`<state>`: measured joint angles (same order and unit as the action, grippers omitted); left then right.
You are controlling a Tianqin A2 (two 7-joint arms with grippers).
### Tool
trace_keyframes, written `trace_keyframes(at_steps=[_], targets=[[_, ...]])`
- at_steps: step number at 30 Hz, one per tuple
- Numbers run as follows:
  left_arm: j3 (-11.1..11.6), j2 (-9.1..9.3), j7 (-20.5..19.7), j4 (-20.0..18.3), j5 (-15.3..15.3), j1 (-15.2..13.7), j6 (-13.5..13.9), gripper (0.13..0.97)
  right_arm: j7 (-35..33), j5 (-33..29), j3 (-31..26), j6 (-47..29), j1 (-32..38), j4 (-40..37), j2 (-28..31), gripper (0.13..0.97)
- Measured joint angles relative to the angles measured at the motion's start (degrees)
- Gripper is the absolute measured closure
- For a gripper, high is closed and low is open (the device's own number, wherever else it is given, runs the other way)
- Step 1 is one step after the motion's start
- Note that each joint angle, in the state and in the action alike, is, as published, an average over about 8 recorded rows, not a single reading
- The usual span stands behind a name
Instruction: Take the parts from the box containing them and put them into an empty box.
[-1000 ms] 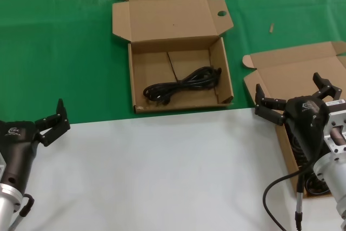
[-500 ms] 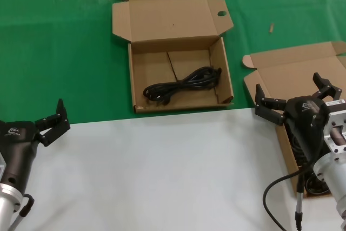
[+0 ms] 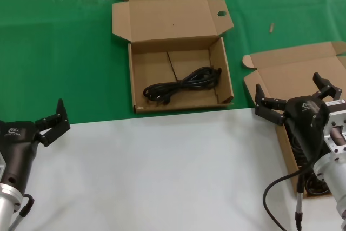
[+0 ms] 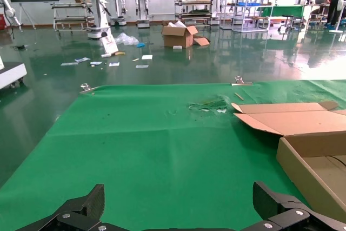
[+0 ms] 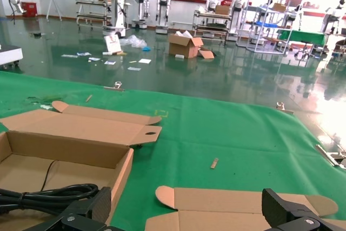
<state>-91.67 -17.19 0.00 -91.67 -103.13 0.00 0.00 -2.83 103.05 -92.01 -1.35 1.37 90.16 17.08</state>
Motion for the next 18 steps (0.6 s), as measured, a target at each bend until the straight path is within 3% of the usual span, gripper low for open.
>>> trace_keyframes(at_steps=[18], targets=[[0.0, 0.00, 0.0, 0.0, 0.0, 0.0, 0.0, 0.132, 0.0, 0.0, 0.0, 0.0, 0.0, 0.0, 0.0, 0.129]])
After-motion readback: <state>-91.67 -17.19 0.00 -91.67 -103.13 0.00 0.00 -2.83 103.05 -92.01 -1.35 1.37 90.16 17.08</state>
